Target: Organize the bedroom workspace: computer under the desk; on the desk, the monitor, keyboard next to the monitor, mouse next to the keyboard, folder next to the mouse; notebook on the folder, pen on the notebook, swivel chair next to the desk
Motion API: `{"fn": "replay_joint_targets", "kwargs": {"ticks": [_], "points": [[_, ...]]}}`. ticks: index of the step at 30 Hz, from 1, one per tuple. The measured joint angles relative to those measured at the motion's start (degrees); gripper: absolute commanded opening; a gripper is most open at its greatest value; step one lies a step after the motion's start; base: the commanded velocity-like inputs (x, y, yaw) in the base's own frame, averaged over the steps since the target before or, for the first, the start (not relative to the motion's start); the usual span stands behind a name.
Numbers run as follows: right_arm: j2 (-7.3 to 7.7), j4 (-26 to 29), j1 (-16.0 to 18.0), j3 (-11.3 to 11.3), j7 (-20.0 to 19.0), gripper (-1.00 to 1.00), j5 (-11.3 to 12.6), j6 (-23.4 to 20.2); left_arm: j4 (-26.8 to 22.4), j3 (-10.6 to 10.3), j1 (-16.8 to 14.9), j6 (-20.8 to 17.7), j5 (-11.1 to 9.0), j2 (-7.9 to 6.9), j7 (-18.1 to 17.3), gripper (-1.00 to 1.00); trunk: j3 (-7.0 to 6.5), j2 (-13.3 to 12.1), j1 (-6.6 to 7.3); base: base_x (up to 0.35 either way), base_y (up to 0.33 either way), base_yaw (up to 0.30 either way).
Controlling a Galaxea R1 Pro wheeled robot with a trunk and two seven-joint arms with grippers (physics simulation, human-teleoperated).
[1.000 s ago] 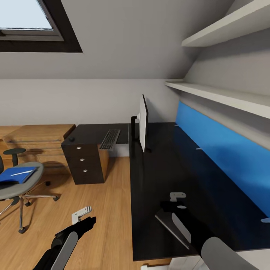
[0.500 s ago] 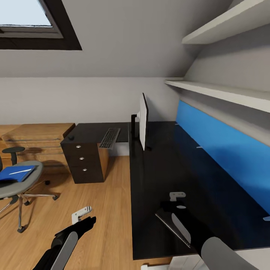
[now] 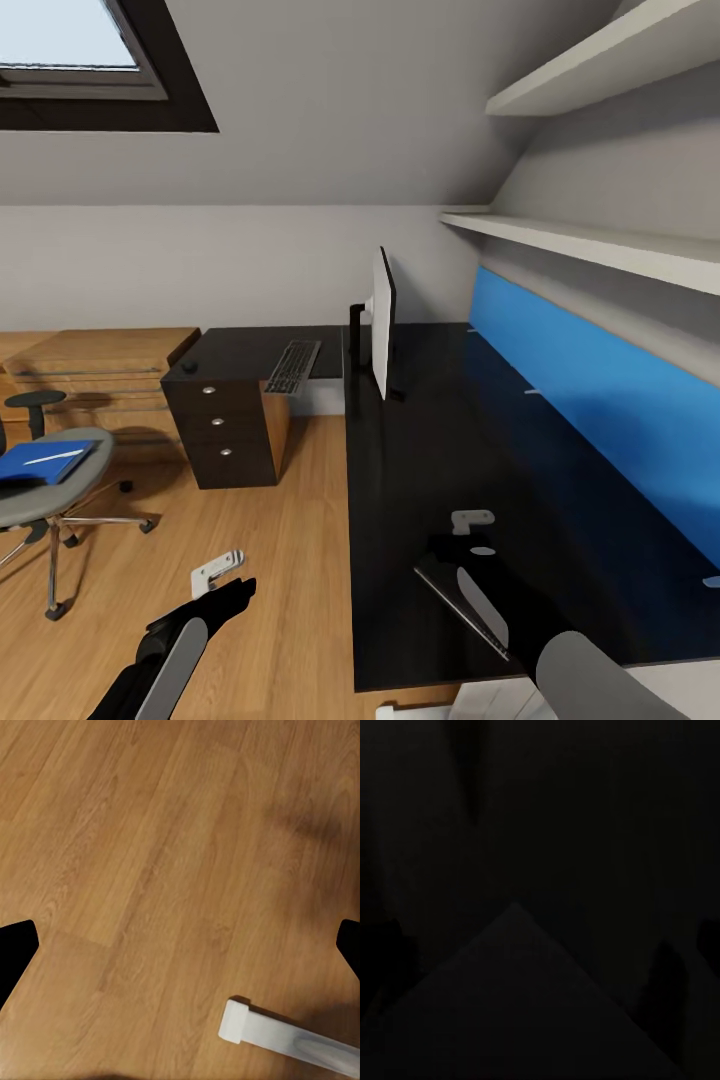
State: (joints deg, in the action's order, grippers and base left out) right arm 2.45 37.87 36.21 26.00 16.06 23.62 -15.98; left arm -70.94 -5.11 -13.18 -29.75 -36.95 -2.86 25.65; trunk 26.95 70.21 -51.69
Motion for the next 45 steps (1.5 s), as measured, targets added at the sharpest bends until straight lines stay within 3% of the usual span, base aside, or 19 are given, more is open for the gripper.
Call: {"fn": "replay_joint_targets", "kwargs": {"ticks": [45], "points": [[0.01, -0.06, -0.01, -0.04, 0.12, 1.0, -0.39, 0.19, 0.55, -0.03, 0.0, 0.0, 0.19, -0.24, -0.23, 1.0, 0.0, -0.01, -0.01, -0.072, 0.0, 0.0]]}}
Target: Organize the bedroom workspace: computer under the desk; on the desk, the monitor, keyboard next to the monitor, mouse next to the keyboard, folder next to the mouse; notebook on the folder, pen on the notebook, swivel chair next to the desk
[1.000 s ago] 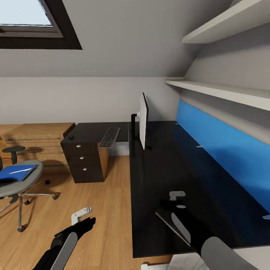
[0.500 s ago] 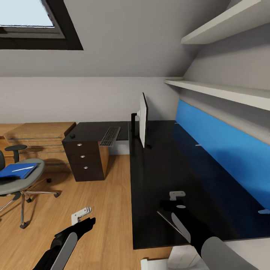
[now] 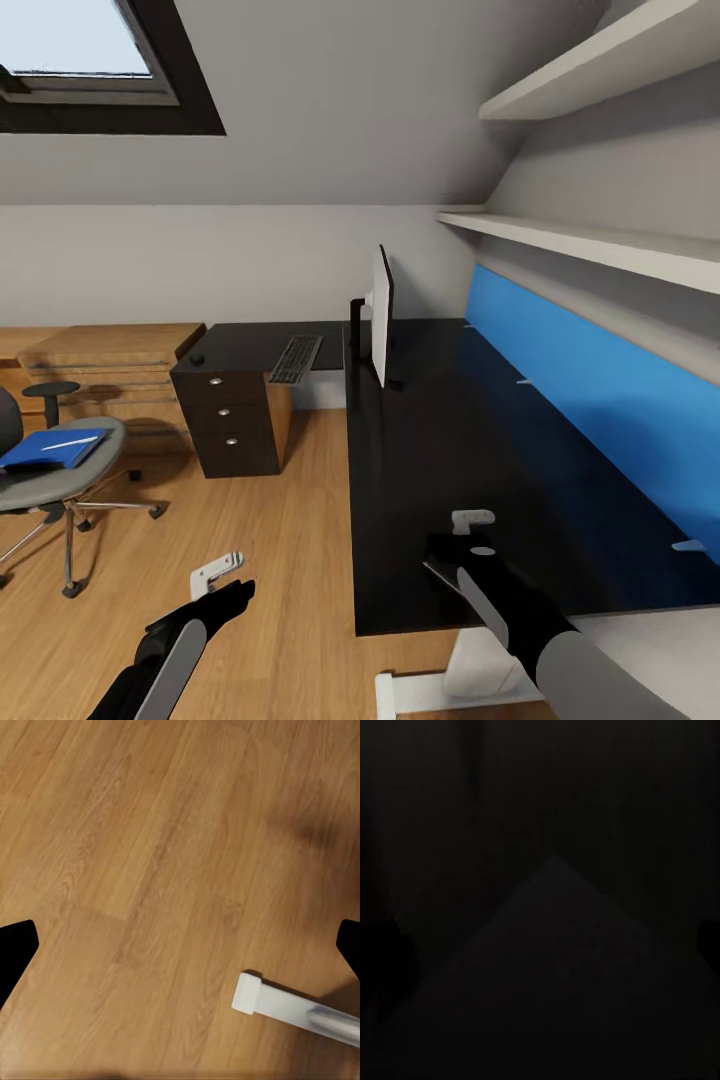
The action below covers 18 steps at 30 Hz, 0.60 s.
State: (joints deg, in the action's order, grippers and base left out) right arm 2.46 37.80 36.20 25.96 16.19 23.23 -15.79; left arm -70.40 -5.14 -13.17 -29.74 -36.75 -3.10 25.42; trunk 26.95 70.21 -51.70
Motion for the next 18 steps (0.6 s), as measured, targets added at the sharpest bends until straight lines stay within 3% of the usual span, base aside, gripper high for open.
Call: {"fn": "replay_joint_targets", "kwargs": {"ticks": [18], "points": [[0.0, 0.01, 0.0, -0.01, -0.02, 1.0, -0.07, -0.02, 0.17, -0.06, 0.02, 0.0, 0.0, 0.08, 0.0, 1.0, 0.0, 0.0, 0.0, -0.106, 0.0, 0.0]]}}
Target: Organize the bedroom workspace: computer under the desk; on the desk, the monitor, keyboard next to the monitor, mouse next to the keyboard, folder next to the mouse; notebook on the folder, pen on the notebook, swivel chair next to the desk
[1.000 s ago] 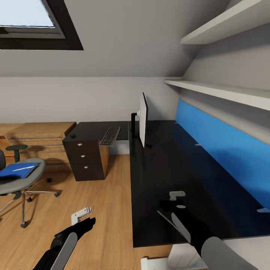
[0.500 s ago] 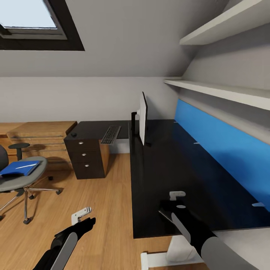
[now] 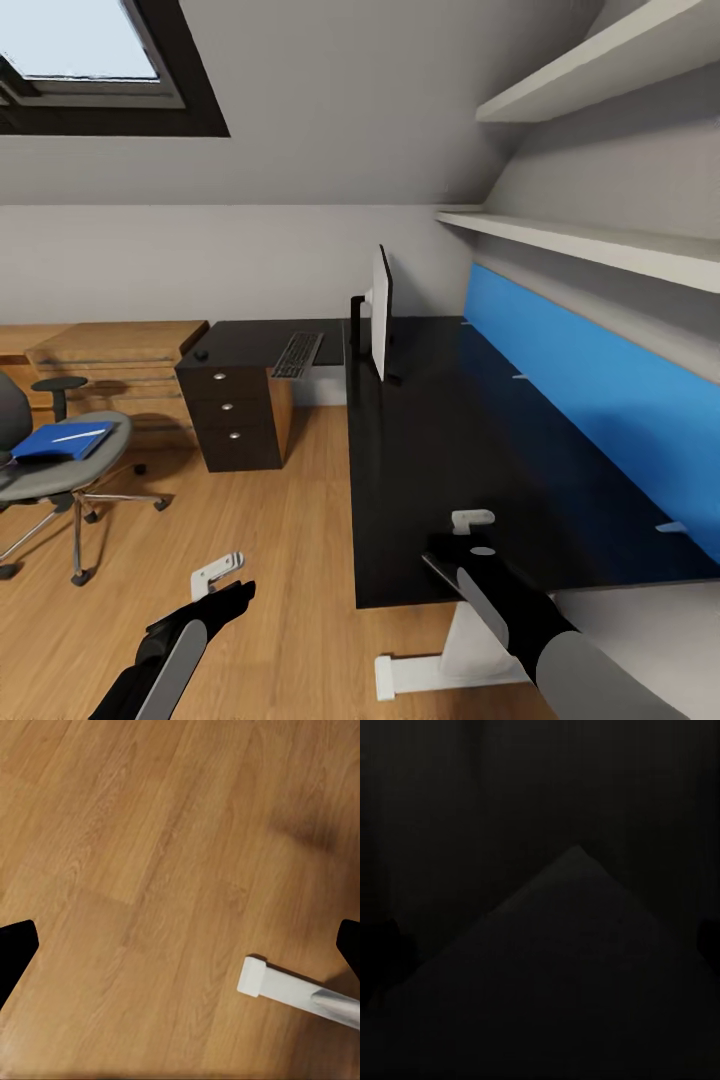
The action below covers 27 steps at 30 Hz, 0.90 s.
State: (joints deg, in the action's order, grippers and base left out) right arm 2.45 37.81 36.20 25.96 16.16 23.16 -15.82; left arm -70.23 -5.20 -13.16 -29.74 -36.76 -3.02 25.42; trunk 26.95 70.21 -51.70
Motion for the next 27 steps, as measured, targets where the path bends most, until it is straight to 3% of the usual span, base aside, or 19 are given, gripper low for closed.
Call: {"fn": "replay_joint_targets", "kwargs": {"ticks": [27], "points": [[0.0, 0.01, 0.0, 0.03, -0.01, 1.0, 0.04, -0.01, 0.33, -0.01, -0.04, -0.08, -0.01, 0.0, -0.07, 1.0, 0.0, 0.0, 0.01, -0.002, 0.0, 0.0]]}}
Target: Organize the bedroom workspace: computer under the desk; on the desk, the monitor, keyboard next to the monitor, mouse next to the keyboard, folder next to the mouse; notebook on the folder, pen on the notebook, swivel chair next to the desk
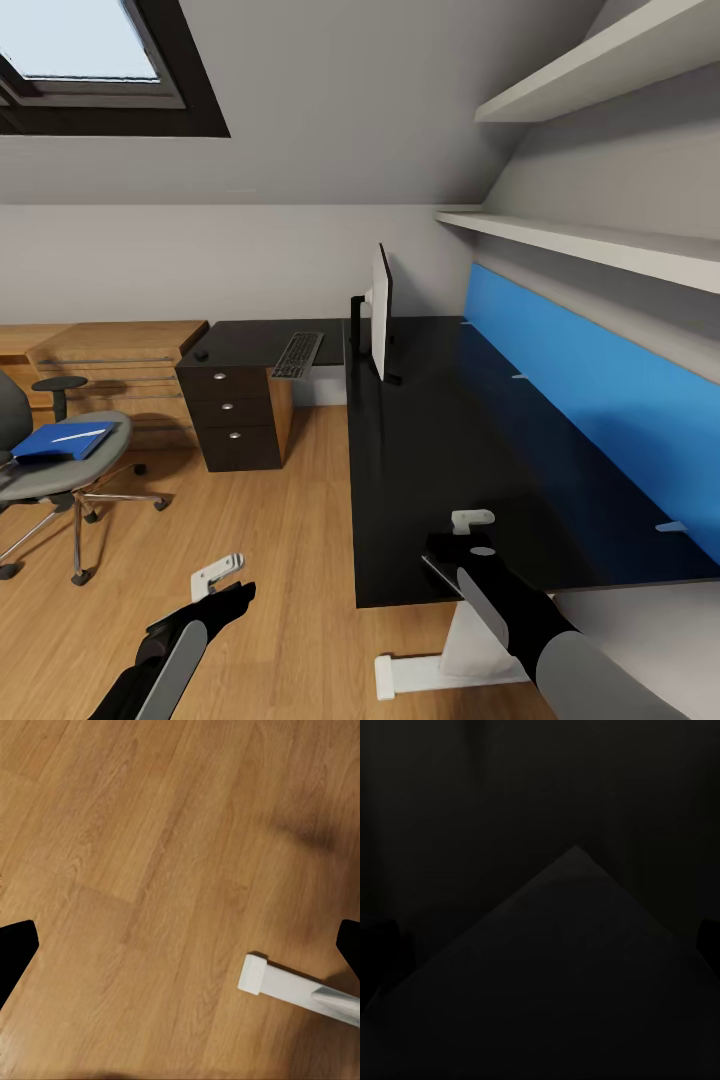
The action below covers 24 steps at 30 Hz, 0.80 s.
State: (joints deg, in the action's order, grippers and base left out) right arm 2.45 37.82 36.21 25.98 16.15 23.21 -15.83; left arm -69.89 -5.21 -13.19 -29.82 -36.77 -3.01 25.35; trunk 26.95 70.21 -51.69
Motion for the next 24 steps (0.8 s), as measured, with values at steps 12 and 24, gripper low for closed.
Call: {"fn": "replay_joint_targets", "kwargs": {"ticks": [12, 24], "points": [[0.0, 0.0, 0.0, -0.01, -0.02, 1.0, -0.04, 0.01, 0.27, -0.07, 0.01, 0.07, 0.02, 0.0, -0.02, 1.0, 0.0, 0.0, -0.02, -0.051, -0.015, 0.0], [0.0, 0.0, -0.01, 0.0, -0.01, 1.0, 0.01, 0.03, 0.29, -0.07, 0.02, -0.01, -0.06, 0.04, -0.05, 1.0, 0.0, 0.0, 0.0, -0.025, -0.011, 0.0]]}}
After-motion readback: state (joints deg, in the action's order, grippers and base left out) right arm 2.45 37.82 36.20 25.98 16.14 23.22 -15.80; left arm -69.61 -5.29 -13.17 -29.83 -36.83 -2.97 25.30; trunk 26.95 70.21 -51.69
